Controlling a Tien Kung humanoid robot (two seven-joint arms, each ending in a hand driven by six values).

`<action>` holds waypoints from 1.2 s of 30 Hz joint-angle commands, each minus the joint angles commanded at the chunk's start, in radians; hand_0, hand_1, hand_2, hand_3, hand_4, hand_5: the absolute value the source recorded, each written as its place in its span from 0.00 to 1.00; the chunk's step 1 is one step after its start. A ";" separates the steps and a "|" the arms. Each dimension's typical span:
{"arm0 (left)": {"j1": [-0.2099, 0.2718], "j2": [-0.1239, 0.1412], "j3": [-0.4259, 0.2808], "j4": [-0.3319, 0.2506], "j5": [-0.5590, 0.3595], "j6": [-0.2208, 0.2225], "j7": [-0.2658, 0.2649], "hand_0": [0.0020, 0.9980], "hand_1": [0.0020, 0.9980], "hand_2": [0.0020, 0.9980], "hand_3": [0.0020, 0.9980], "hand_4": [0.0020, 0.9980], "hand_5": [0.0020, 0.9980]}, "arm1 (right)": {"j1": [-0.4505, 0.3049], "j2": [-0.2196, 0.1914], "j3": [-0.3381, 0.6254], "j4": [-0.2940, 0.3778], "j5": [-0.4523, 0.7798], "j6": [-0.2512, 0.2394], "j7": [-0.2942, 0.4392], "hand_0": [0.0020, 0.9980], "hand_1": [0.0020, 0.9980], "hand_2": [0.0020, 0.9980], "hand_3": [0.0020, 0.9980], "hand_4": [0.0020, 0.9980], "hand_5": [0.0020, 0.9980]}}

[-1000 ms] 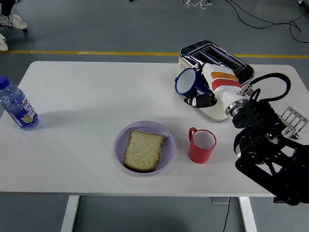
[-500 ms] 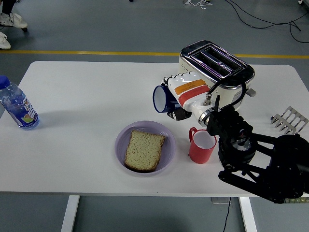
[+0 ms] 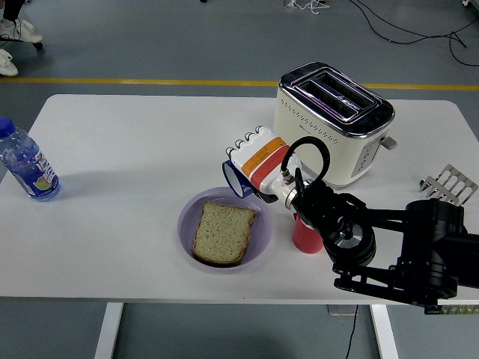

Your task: Pick up the cup,pour liquid into bread,place the cup on the desk

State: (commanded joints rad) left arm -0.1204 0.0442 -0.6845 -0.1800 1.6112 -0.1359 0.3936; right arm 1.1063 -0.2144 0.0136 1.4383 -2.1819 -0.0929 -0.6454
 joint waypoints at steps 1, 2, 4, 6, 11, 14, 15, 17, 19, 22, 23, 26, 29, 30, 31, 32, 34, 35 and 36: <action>0.000 0.000 0.000 0.000 0.000 0.000 0.000 0.34 0.32 0.38 0.66 0.39 1.00 | 0.002 0.002 -0.002 -0.001 0.003 0.005 0.000 0.26 0.28 0.47 0.49 0.74 0.00; 0.001 0.000 -0.001 0.000 0.002 0.000 0.001 0.34 0.32 0.38 0.66 0.39 1.00 | 0.004 0.006 0.004 -0.003 -0.005 0.020 0.000 0.26 0.28 0.47 0.49 0.74 0.00; 0.002 0.000 -0.002 0.000 0.002 0.000 0.001 0.34 0.32 0.38 0.66 0.39 1.00 | 0.008 0.010 0.018 -0.005 -0.015 0.049 0.000 0.26 0.28 0.47 0.49 0.74 0.00; 0.003 0.001 -0.001 0.000 0.002 0.000 0.001 0.34 0.32 0.38 0.66 0.39 1.00 | 0.011 0.012 0.033 -0.005 -0.026 0.077 0.000 0.26 0.28 0.47 0.49 0.74 0.00; 0.005 0.000 -0.005 0.000 0.009 0.000 0.002 0.34 0.32 0.38 0.66 0.39 1.00 | 0.012 0.017 0.061 -0.006 -0.069 0.130 0.000 0.26 0.28 0.47 0.49 0.74 0.00; 0.006 0.000 -0.007 0.000 0.010 0.000 0.002 0.34 0.32 0.38 0.66 0.39 1.00 | 0.011 0.018 0.069 -0.004 -0.079 0.150 0.000 0.26 0.27 0.47 0.49 0.75 0.00; 0.007 -0.001 -0.008 0.000 0.012 0.001 0.003 0.34 0.32 0.38 0.66 0.39 1.00 | 0.011 0.018 0.070 -0.003 -0.080 0.152 0.000 0.26 0.27 0.47 0.49 0.75 0.00; 0.007 -0.001 -0.007 0.000 0.011 0.002 0.002 0.34 0.32 0.38 0.66 0.39 1.00 | 0.012 0.017 0.068 -0.002 -0.080 0.152 0.000 0.26 0.27 0.47 0.49 0.75 0.00; 0.006 -0.001 -0.006 0.000 0.010 0.002 0.002 0.34 0.32 0.38 0.66 0.39 1.00 | 0.013 0.017 0.067 -0.003 -0.082 0.151 0.000 0.26 0.27 0.46 0.49 0.75 0.00; 0.004 -0.001 -0.002 0.000 0.005 0.002 0.001 0.34 0.32 0.38 0.66 0.39 1.00 | 0.016 0.016 0.068 -0.002 -0.085 0.153 0.000 0.26 0.27 0.46 0.49 0.75 0.00; 0.003 0.000 -0.002 0.000 0.004 0.002 0.001 0.34 0.32 0.38 0.66 0.39 1.00 | 0.017 0.016 0.069 -0.002 -0.085 0.155 0.000 0.26 0.27 0.46 0.49 0.75 0.00; 0.002 -0.001 -0.004 0.000 0.004 0.002 0.000 0.34 0.32 0.38 0.66 0.39 1.00 | 0.017 0.016 0.069 -0.001 -0.078 0.158 0.000 0.25 0.27 0.46 0.49 0.75 0.00; 0.002 -0.001 -0.004 0.000 0.002 0.003 0.000 0.34 0.32 0.38 0.66 0.39 1.00 | 0.017 0.015 0.065 0.000 -0.072 0.154 0.000 0.25 0.27 0.46 0.49 0.75 0.00; 0.002 -0.001 -0.004 0.000 0.002 0.003 0.000 0.34 0.32 0.38 0.66 0.39 1.00 | 0.016 0.016 0.063 0.000 -0.070 0.151 0.000 0.25 0.27 0.46 0.49 0.75 0.00; 0.002 -0.001 -0.005 0.000 0.003 0.003 0.000 0.34 0.32 0.38 0.66 0.39 1.00 | 0.014 0.016 0.059 0.000 -0.067 0.146 0.000 0.26 0.27 0.46 0.49 0.75 0.00; 0.002 -0.001 -0.004 0.000 0.001 0.003 -0.001 0.34 0.32 0.38 0.66 0.39 1.00 | 0.009 0.019 0.051 -0.001 -0.060 0.133 0.000 0.26 0.27 0.46 0.49 0.75 0.00; 0.002 -0.002 -0.004 0.000 0.002 0.002 0.000 0.34 0.32 0.38 0.66 0.39 1.00 | 0.006 0.020 0.046 0.000 -0.053 0.124 0.000 0.26 0.27 0.46 0.49 0.75 0.00; 0.001 -0.002 -0.004 0.000 0.002 0.002 0.000 0.34 0.32 0.38 0.66 0.39 1.00 | 0.004 0.020 0.043 0.000 -0.048 0.120 0.000 0.26 0.27 0.46 0.49 0.75 0.00; 0.001 -0.002 -0.004 0.000 0.003 0.001 -0.001 0.34 0.32 0.38 0.66 0.39 1.00 | 0.000 0.018 0.036 0.003 -0.029 0.104 0.000 0.26 0.27 0.46 0.49 0.75 0.00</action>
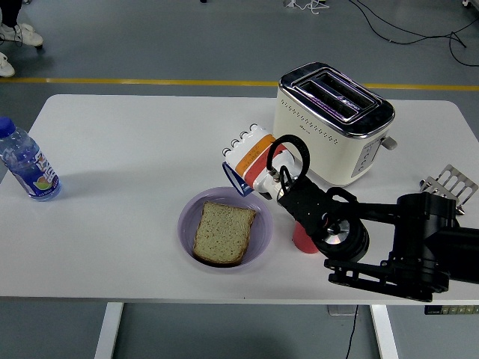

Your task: Pick up the cup,pour liquid into bread,place the cup on the desk

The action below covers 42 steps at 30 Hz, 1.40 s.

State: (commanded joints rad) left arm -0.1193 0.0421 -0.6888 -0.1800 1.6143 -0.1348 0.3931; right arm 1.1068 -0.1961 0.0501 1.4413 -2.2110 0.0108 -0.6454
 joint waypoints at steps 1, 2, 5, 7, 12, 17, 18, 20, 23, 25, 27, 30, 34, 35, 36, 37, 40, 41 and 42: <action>0.000 0.000 0.000 0.000 0.000 0.000 0.000 0.34 0.32 0.38 0.65 0.39 1.00 | -0.001 0.000 -0.002 0.001 0.005 -0.004 0.000 0.26 0.27 0.46 0.49 0.75 0.00; 0.000 0.000 0.000 0.000 -0.001 0.000 0.000 0.34 0.32 0.38 0.65 0.39 1.00 | -0.004 -0.002 -0.008 0.000 0.026 -0.023 0.000 0.26 0.27 0.46 0.49 0.75 0.00; -0.001 0.000 0.000 0.000 0.000 -0.001 0.000 0.34 0.32 0.38 0.65 0.39 1.00 | -0.016 -0.009 -0.030 -0.001 0.073 -0.093 0.000 0.26 0.27 0.46 0.49 0.75 0.00; -0.001 0.000 -0.001 0.000 -0.001 -0.001 0.000 0.34 0.32 0.38 0.65 0.39 1.00 | -0.029 -0.019 -0.025 0.006 0.086 -0.157 0.000 0.25 0.27 0.47 0.49 0.76 0.01; -0.001 0.000 -0.002 0.000 0.002 -0.002 0.000 0.34 0.32 0.38 0.65 0.39 1.00 | -0.053 -0.038 0.041 0.026 0.150 -0.221 0.000 0.25 0.27 0.47 0.49 0.76 0.01; -0.002 -0.001 -0.005 0.000 0.006 -0.002 0.000 0.34 0.32 0.38 0.65 0.39 1.00 | -0.080 -0.055 0.115 0.042 0.230 -0.290 0.000 0.25 0.28 0.47 0.49 0.76 0.00; -0.002 -0.001 -0.005 0.000 0.005 -0.003 0.000 0.34 0.32 0.38 0.65 0.39 1.00 | -0.084 -0.060 0.126 0.044 0.250 -0.308 0.000 0.25 0.28 0.47 0.49 0.76 0.00; -0.003 -0.001 -0.008 0.000 0.008 -0.002 0.000 0.34 0.32 0.38 0.65 0.39 1.00 | -0.094 -0.075 0.148 0.049 0.304 -0.378 0.003 0.26 0.28 0.47 0.49 0.77 0.00; -0.003 -0.002 -0.014 0.000 0.012 -0.001 0.000 0.34 0.32 0.38 0.65 0.39 1.00 | -0.106 -0.087 0.171 0.058 0.372 -0.467 0.031 0.26 0.28 0.47 0.49 0.77 0.00; -0.003 -0.002 -0.013 0.000 0.013 -0.001 -0.001 0.34 0.32 0.38 0.65 0.39 1.00 | -0.119 -0.095 0.194 0.072 0.428 -0.511 0.060 0.26 0.28 0.47 0.49 0.77 0.00; -0.002 -0.003 -0.018 0.000 0.017 0.001 -0.001 0.34 0.32 0.38 0.65 0.39 1.00 | -0.145 -0.106 0.240 0.103 0.510 -0.565 0.103 0.26 0.28 0.47 0.49 0.77 0.00; -0.002 -0.004 -0.019 0.000 0.018 0.001 -0.001 0.34 0.32 0.38 0.65 0.39 1.00 | -0.169 -0.115 0.290 0.138 0.627 -0.607 0.139 0.26 0.28 0.47 0.49 0.77 0.00; 0.000 -0.005 -0.022 0.000 0.021 0.002 -0.001 0.34 0.32 0.38 0.65 0.39 1.00 | -0.208 -0.131 0.353 0.190 0.786 -0.634 0.168 0.29 0.30 0.48 0.50 0.76 0.00; 0.000 -0.005 -0.021 0.000 0.021 0.002 -0.001 0.34 0.32 0.38 0.65 0.39 1.00 | -0.220 -0.135 0.372 0.203 0.822 -0.641 0.175 0.29 0.30 0.48 0.50 0.76 0.00; 0.000 -0.005 -0.020 0.000 0.020 0.003 -0.001 0.34 0.32 0.38 0.65 0.39 1.00 | -0.237 -0.143 0.397 0.222 0.865 -0.649 0.186 0.29 0.30 0.48 0.50 0.76 0.00; 0.000 -0.005 -0.019 0.000 0.019 0.003 -0.001 0.34 0.32 0.38 0.65 0.39 1.00 | -0.245 -0.146 0.411 0.230 0.899 -0.652 0.190 0.29 0.31 0.49 0.51 0.75 0.00; 0.000 -0.005 -0.021 0.000 0.023 0.004 -0.001 0.34 0.32 0.38 0.65 0.39 1.00 | -0.287 -0.165 0.473 0.266 0.984 -0.652 0.202 0.29 0.31 0.49 0.51 0.75 0.00; 0.000 -0.005 -0.022 0.000 0.024 0.004 -0.001 0.34 0.32 0.38 0.65 0.39 1.00 | -0.293 -0.168 0.483 0.270 0.994 -0.651 0.202 0.29 0.31 0.49 0.51 0.75 0.00; 0.000 -0.005 -0.022 0.000 0.024 0.004 -0.001 0.34 0.32 0.38 0.65 0.39 1.00 | -0.307 -0.177 0.502 0.279 1.001 -0.651 0.203 0.29 0.31 0.49 0.51 0.75 0.00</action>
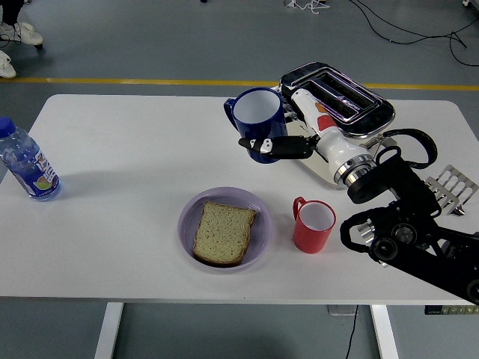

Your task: Pick up the cup,pour liquid into bread,place the cup on the desk

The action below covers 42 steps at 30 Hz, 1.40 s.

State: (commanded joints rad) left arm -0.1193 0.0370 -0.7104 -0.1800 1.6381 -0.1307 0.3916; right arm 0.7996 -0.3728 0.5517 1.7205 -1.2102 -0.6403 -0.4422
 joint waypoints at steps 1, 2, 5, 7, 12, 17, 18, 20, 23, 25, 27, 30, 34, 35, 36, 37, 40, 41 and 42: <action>0.000 0.000 0.000 0.000 0.000 0.001 0.000 0.34 0.32 0.38 0.65 0.39 1.00 | -0.013 -0.009 0.018 0.008 0.003 0.001 0.001 0.29 0.30 0.49 0.51 0.75 0.00; 0.000 0.000 -0.001 0.000 0.000 0.002 0.000 0.34 0.32 0.38 0.65 0.39 1.00 | -0.034 -0.021 0.043 0.017 0.004 0.003 0.001 0.29 0.30 0.49 0.51 0.75 0.00; 0.002 -0.001 -0.001 0.000 0.001 0.002 0.000 0.34 0.32 0.38 0.65 0.39 1.00 | -0.076 -0.048 0.092 0.026 0.002 -0.001 0.004 0.29 0.30 0.49 0.51 0.75 0.00; 0.003 -0.001 -0.002 0.000 0.003 0.002 0.000 0.34 0.32 0.38 0.65 0.39 1.00 | -0.097 -0.062 0.116 0.027 0.000 -0.005 0.007 0.29 0.31 0.49 0.51 0.75 0.00; 0.008 -0.001 -0.007 0.000 0.008 0.002 0.001 0.34 0.32 0.38 0.65 0.39 1.00 | -0.164 -0.099 0.180 0.026 -0.012 -0.005 0.021 0.29 0.31 0.49 0.51 0.75 0.00; 0.012 -0.002 -0.009 0.000 0.014 0.002 0.003 0.34 0.32 0.38 0.65 0.39 1.00 | -0.248 -0.137 0.222 0.023 -0.054 -0.005 0.043 0.29 0.30 0.49 0.51 0.75 0.00; 0.013 -0.002 -0.009 0.000 0.014 0.002 0.003 0.34 0.32 0.38 0.65 0.39 1.00 | -0.253 -0.139 0.224 0.023 -0.055 -0.005 0.045 0.29 0.30 0.49 0.51 0.75 0.00; 0.015 -0.002 -0.009 0.000 0.018 0.003 0.003 0.34 0.32 0.39 0.65 0.39 1.00 | -0.296 -0.150 0.253 0.025 -0.049 -0.005 0.070 0.28 0.30 0.49 0.51 0.75 0.00; 0.018 -0.003 -0.009 0.000 0.018 0.006 0.003 0.34 0.32 0.39 0.65 0.39 1.00 | -0.354 -0.155 0.299 0.027 -0.029 -0.005 0.116 0.28 0.30 0.49 0.51 0.75 0.00; 0.020 -0.004 -0.009 0.000 0.019 0.008 0.002 0.34 0.32 0.39 0.65 0.39 1.00 | -0.396 -0.158 0.331 0.028 -0.016 -0.005 0.152 0.29 0.31 0.49 0.51 0.75 0.00; 0.022 -0.005 -0.006 0.000 0.020 0.009 0.002 0.34 0.32 0.39 0.65 0.39 1.00 | -0.440 -0.161 0.365 0.027 0.003 -0.005 0.191 0.29 0.31 0.49 0.51 0.75 0.00; 0.023 -0.006 -0.005 0.000 0.021 0.011 0.002 0.34 0.32 0.39 0.65 0.39 1.00 | -0.503 -0.164 0.410 0.021 0.032 -0.005 0.252 0.29 0.31 0.49 0.51 0.75 0.00; 0.022 -0.006 0.000 0.000 0.020 0.014 0.002 0.34 0.32 0.39 0.65 0.39 1.00 | -0.584 -0.153 0.466 0.009 0.004 -0.005 0.330 0.29 0.31 0.49 0.51 0.75 0.00; 0.021 -0.006 0.002 0.000 0.019 0.016 0.002 0.34 0.32 0.39 0.65 0.39 1.00 | -0.605 -0.145 0.482 0.005 0.001 -0.005 0.351 0.29 0.31 0.49 0.51 0.75 0.00; 0.020 -0.006 0.002 0.000 0.018 0.017 0.002 0.34 0.32 0.39 0.65 0.39 1.00 | -0.622 -0.140 0.492 0.002 0.004 -0.005 0.374 0.29 0.31 0.49 0.51 0.75 0.00; 0.019 -0.006 0.002 0.000 0.018 0.017 0.002 0.34 0.32 0.39 0.65 0.38 1.00 | -0.631 -0.136 0.498 -0.001 0.004 -0.005 0.386 0.29 0.31 0.49 0.51 0.75 0.00; 0.015 -0.006 0.004 0.000 0.018 0.019 0.002 0.34 0.32 0.39 0.65 0.38 1.00 | -0.676 -0.113 0.524 -0.022 0.007 -0.005 0.461 0.29 0.31 0.49 0.51 0.75 0.00; 0.014 -0.006 0.005 0.000 0.017 0.020 0.002 0.34 0.32 0.39 0.65 0.38 1.00 | -0.689 -0.105 0.532 -0.031 0.005 -0.005 0.481 0.29 0.31 0.49 0.51 0.75 0.00; 0.013 -0.006 0.005 0.000 0.016 0.021 0.002 0.34 0.32 0.39 0.65 0.38 1.00 | -0.700 -0.098 0.538 -0.039 0.002 -0.005 0.505 0.29 0.31 0.49 0.51 0.75 0.00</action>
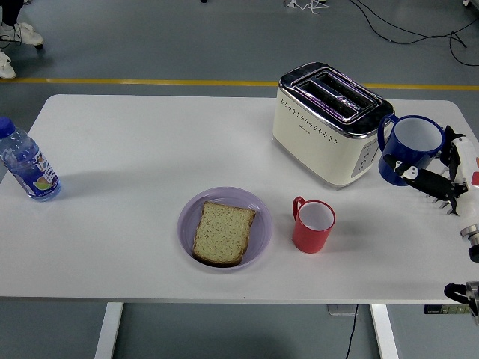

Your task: Pick up the cup,pour liquid into bread,place the cup on the desk

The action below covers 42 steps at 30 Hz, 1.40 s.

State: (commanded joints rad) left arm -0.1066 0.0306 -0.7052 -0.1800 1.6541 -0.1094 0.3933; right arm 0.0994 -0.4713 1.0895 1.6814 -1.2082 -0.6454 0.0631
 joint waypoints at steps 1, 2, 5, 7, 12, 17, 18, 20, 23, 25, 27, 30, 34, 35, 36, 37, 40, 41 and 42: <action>-0.001 0.000 0.000 0.000 -0.001 0.002 -0.001 0.34 0.32 0.39 0.65 0.38 1.00 | -0.016 0.012 0.009 -0.015 -0.001 0.000 0.027 0.29 0.30 0.49 0.51 0.74 0.00; -0.002 0.000 0.001 0.000 -0.001 0.002 -0.001 0.34 0.32 0.39 0.65 0.38 1.00 | -0.022 0.016 0.012 -0.020 -0.001 0.000 0.041 0.29 0.30 0.49 0.51 0.74 0.00; -0.003 0.000 0.002 0.000 -0.004 0.004 -0.001 0.34 0.32 0.39 0.65 0.38 1.00 | -0.046 0.038 0.024 -0.049 0.021 0.010 0.096 0.29 0.30 0.49 0.51 0.74 0.00; -0.004 0.000 0.002 0.000 -0.002 0.003 -0.002 0.34 0.32 0.39 0.65 0.38 1.00 | -0.059 0.058 0.031 -0.079 0.019 0.015 0.133 0.29 0.30 0.49 0.51 0.74 0.00; -0.005 0.000 0.004 0.000 0.000 0.001 -0.001 0.34 0.32 0.39 0.65 0.38 1.00 | -0.071 0.091 0.039 -0.144 0.046 0.056 0.202 0.29 0.30 0.49 0.51 0.74 0.00; -0.007 0.000 0.003 0.000 0.003 -0.001 -0.001 0.34 0.32 0.39 0.65 0.37 1.00 | -0.072 0.111 0.043 -0.204 0.047 0.120 0.249 0.30 0.31 0.49 0.51 0.74 0.00; -0.007 0.000 0.004 0.000 0.002 -0.001 -0.001 0.34 0.32 0.39 0.65 0.37 1.00 | -0.072 0.116 0.043 -0.224 0.047 0.133 0.261 0.30 0.31 0.49 0.51 0.74 0.00; -0.007 0.000 0.005 0.000 0.001 0.000 -0.001 0.34 0.32 0.39 0.65 0.37 1.00 | -0.070 0.124 0.041 -0.258 0.049 0.150 0.278 0.31 0.30 0.49 0.51 0.73 0.00; -0.008 0.000 0.004 0.000 0.002 0.000 -0.001 0.34 0.32 0.39 0.65 0.37 1.00 | -0.067 0.131 0.035 -0.291 0.054 0.159 0.297 0.31 0.30 0.49 0.51 0.73 0.00; -0.008 0.000 0.004 0.000 0.003 0.000 -0.001 0.34 0.32 0.39 0.65 0.37 1.00 | -0.062 0.139 0.026 -0.320 0.055 0.161 0.315 0.32 0.31 0.49 0.52 0.73 0.00; -0.008 -0.001 0.004 0.000 0.003 0.000 -0.001 0.34 0.32 0.39 0.65 0.37 1.00 | -0.058 0.147 0.018 -0.350 0.056 0.158 0.331 0.32 0.31 0.49 0.52 0.73 0.00; -0.008 -0.001 0.008 0.000 0.000 0.001 -0.002 0.34 0.32 0.39 0.65 0.37 1.00 | -0.048 0.162 0.006 -0.391 0.064 0.152 0.351 0.32 0.31 0.49 0.52 0.73 0.00; -0.009 -0.002 0.008 0.000 0.004 -0.001 -0.001 0.34 0.32 0.39 0.65 0.37 1.00 | -0.035 0.183 -0.006 -0.451 0.064 0.155 0.370 0.32 0.31 0.50 0.52 0.73 0.00; -0.009 -0.002 0.009 0.000 0.003 -0.001 -0.001 0.34 0.32 0.39 0.65 0.37 1.00 | -0.031 0.190 -0.007 -0.466 0.060 0.155 0.373 0.32 0.31 0.50 0.52 0.73 0.00; -0.009 -0.002 0.007 0.000 0.005 -0.002 -0.001 0.34 0.32 0.39 0.65 0.37 1.00 | -0.028 0.195 -0.009 -0.480 0.058 0.154 0.375 0.32 0.31 0.50 0.52 0.73 0.00; -0.009 -0.002 0.007 0.000 0.005 -0.002 -0.001 0.34 0.32 0.39 0.65 0.37 1.00 | -0.027 0.197 -0.010 -0.485 0.057 0.154 0.375 0.33 0.32 0.50 0.52 0.74 0.00; -0.009 -0.002 0.007 0.000 0.006 -0.003 -0.001 0.34 0.32 0.39 0.65 0.37 1.00 | -0.019 0.199 -0.026 -0.523 0.033 0.155 0.374 0.33 0.32 0.50 0.52 0.74 0.00; -0.009 -0.002 0.007 0.000 0.006 -0.003 -0.001 0.34 0.32 0.39 0.65 0.37 1.00 | -0.018 0.199 -0.028 -0.528 0.031 0.155 0.375 0.33 0.32 0.50 0.52 0.74 0.00; -0.009 -0.002 0.005 0.000 0.006 -0.003 -0.001 0.34 0.32 0.39 0.65 0.37 1.00 | -0.016 0.199 -0.032 -0.536 0.030 0.156 0.377 0.33 0.32 0.50 0.52 0.74 0.00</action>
State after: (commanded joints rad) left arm -0.1156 0.0287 -0.6997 -0.1800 1.6603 -0.1127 0.3920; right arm 0.0834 -0.2718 1.0572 1.1451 -1.1780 -0.4890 0.4399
